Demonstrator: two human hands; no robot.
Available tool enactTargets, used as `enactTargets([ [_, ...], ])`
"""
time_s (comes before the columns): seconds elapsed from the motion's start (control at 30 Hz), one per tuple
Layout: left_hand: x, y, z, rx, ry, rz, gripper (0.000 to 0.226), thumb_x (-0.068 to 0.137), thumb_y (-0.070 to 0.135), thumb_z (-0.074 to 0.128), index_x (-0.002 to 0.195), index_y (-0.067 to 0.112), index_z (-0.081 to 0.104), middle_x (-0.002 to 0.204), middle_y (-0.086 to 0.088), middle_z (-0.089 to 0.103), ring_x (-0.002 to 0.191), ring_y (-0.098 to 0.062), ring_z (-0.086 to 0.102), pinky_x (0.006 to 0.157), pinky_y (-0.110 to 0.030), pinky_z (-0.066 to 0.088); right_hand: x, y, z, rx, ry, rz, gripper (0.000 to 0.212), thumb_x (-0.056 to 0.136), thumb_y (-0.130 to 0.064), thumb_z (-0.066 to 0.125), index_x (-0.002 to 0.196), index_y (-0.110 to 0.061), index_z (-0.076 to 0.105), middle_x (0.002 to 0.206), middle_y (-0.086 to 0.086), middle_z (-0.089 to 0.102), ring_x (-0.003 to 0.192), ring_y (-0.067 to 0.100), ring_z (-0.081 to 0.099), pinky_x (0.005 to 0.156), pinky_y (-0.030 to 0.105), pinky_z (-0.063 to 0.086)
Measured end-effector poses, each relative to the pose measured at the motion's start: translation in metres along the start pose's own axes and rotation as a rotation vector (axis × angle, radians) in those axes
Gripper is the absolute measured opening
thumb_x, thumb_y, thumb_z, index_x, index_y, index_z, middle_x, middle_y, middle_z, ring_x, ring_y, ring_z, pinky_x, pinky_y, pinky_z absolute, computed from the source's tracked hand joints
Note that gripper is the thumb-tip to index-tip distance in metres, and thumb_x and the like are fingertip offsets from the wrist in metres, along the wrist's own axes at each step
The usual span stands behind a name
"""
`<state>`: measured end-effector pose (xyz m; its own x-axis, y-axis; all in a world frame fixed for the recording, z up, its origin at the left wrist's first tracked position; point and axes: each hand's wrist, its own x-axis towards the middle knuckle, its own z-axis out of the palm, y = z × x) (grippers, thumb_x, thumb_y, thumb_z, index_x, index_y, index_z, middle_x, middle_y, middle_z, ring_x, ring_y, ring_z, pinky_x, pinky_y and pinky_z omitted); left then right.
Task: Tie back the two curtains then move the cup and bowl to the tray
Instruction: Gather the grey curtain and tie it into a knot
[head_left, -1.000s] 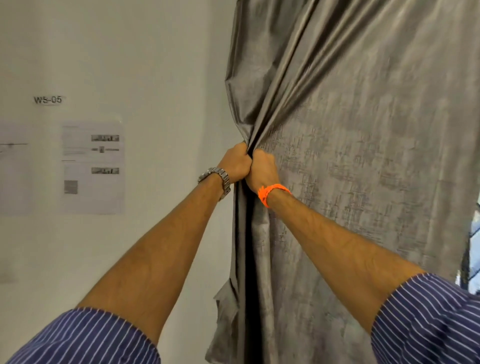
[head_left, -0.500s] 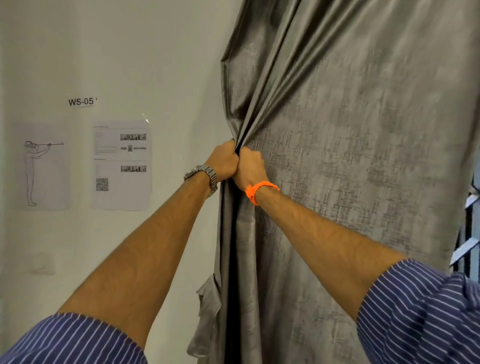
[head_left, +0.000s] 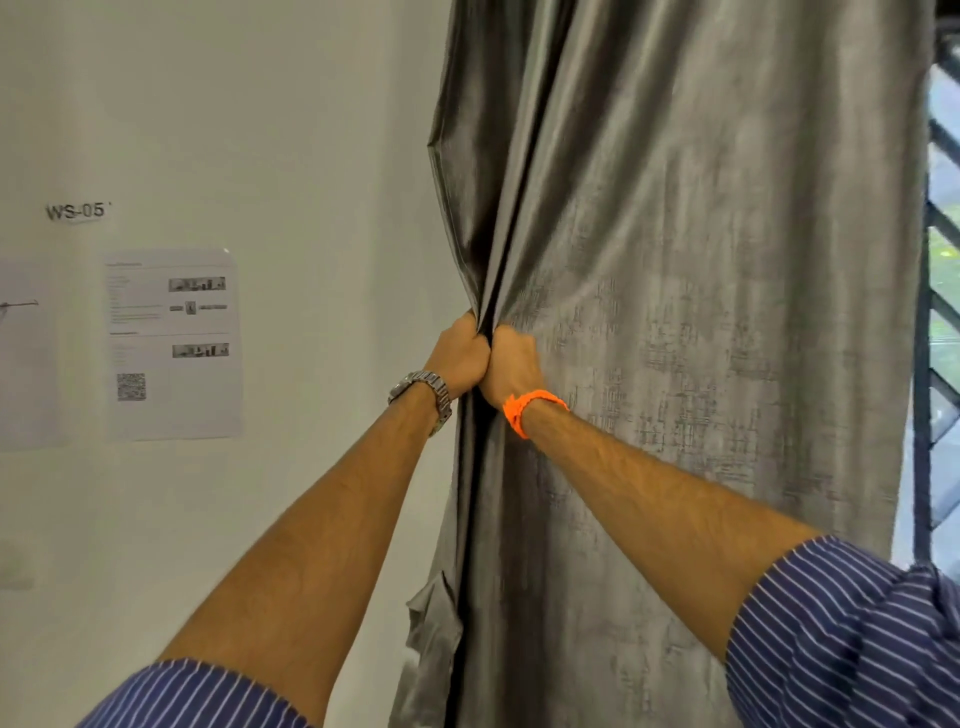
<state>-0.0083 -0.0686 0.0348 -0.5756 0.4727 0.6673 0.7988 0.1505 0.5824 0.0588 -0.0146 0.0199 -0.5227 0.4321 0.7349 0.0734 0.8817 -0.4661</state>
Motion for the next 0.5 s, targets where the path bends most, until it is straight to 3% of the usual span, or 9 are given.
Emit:
enactTargets([
  [0.1,-0.006,0.014,0.024,-0.039,-0.032,-0.003,0.038,0.093,0.008,0.038,0.128,0.010,0.053,0.123,-0.011,0.063,0.109,-0.028,0.060,0.097,-0.040,0.048,0.001,0.020,-0.014,-0.025,-0.043,0.046,0.030,0.098,-0.015,0.044,0.125,-0.005,0.051,0.120,0.018,0.061,0.111,0.034,0.059,0.080,0.032,0.042],
  [0.23,-0.016,0.035,0.055,-0.102,-0.074,0.010,0.042,0.093,0.003,0.037,0.131,0.012,0.051,0.125,-0.011,0.062,0.112,-0.026,0.059,0.099,-0.036,0.047,-0.011,0.053,-0.033,0.018,0.016,0.096,0.026,0.093,-0.006,0.047,0.117,-0.002,0.055,0.111,0.019,0.064,0.101,0.034,0.063,0.082,0.037,0.052],
  [0.37,-0.025,0.054,0.087,-0.152,-0.102,0.000,0.041,0.095,0.005,0.036,0.133,0.010,0.051,0.125,-0.010,0.061,0.112,-0.027,0.058,0.097,-0.034,0.046,-0.018,0.084,-0.051,0.053,0.013,0.146,0.026,0.096,-0.014,0.043,0.116,-0.005,0.058,0.101,0.014,0.064,0.093,0.032,0.062,0.072,0.029,0.048],
  [0.43,-0.027,0.059,0.101,-0.229,-0.124,-0.046,0.041,0.093,0.012,0.038,0.132,0.010,0.053,0.124,-0.007,0.061,0.110,-0.025,0.059,0.098,-0.035,0.047,-0.018,0.093,-0.059,0.113,-0.001,0.188,0.027,0.099,-0.016,0.038,0.113,-0.005,0.059,0.089,0.008,0.064,0.085,0.026,0.061,0.060,0.020,0.045],
  [0.5,-0.026,0.059,0.112,-0.336,-0.125,-0.085,0.049,0.087,0.031,0.040,0.128,0.011,0.056,0.125,-0.010,0.063,0.111,-0.025,0.061,0.102,-0.043,0.047,-0.015,0.096,-0.065,0.117,-0.030,0.190,0.027,0.099,-0.011,0.040,0.123,-0.005,0.050,0.103,0.010,0.064,0.097,0.029,0.062,0.069,0.018,0.044],
])
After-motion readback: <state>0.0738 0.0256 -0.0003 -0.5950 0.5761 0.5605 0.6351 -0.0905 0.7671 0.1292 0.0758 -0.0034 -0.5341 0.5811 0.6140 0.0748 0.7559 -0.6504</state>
